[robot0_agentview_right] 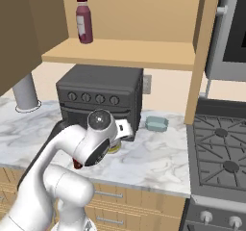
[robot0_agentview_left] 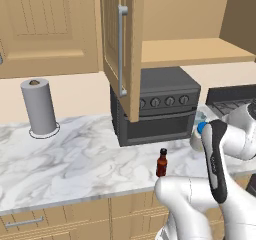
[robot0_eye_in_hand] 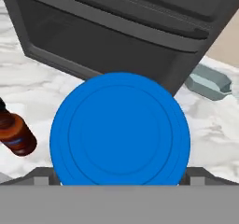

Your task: Pick the mayonnaise and condiment bottle from the counter and place them in the cabinet.

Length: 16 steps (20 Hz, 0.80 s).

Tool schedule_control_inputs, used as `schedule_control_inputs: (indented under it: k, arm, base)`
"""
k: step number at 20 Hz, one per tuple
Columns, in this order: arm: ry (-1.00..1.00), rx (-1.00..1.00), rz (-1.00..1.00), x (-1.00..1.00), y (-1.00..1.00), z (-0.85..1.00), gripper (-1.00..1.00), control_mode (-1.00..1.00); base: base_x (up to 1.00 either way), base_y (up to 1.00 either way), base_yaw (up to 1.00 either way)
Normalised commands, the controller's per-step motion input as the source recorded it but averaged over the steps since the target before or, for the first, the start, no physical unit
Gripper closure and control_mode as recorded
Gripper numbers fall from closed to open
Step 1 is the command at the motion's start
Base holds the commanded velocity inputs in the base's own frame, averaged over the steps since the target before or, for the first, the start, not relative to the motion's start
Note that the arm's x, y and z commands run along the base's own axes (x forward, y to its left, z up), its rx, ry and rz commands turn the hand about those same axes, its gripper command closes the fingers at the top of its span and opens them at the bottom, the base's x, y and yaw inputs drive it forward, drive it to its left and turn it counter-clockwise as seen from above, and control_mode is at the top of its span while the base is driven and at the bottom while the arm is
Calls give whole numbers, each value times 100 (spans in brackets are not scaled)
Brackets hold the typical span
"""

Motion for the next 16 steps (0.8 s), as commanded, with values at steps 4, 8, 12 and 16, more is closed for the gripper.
schedule_control_inputs:
  k: [4,8,12,16]
  arm:
    - [-12,-11,0,-27,38,51,100,-100]
    - [-5,-6,0,-22,28,57,100,-100]
    - [0,0,0,-20,21,63,100,-100]
    - [0,0,0,-17,18,56,100,-100]
  base:
    - [0,0,0]
    - [0,0,0]
    - [0,0,0]
    - [0,0,0]
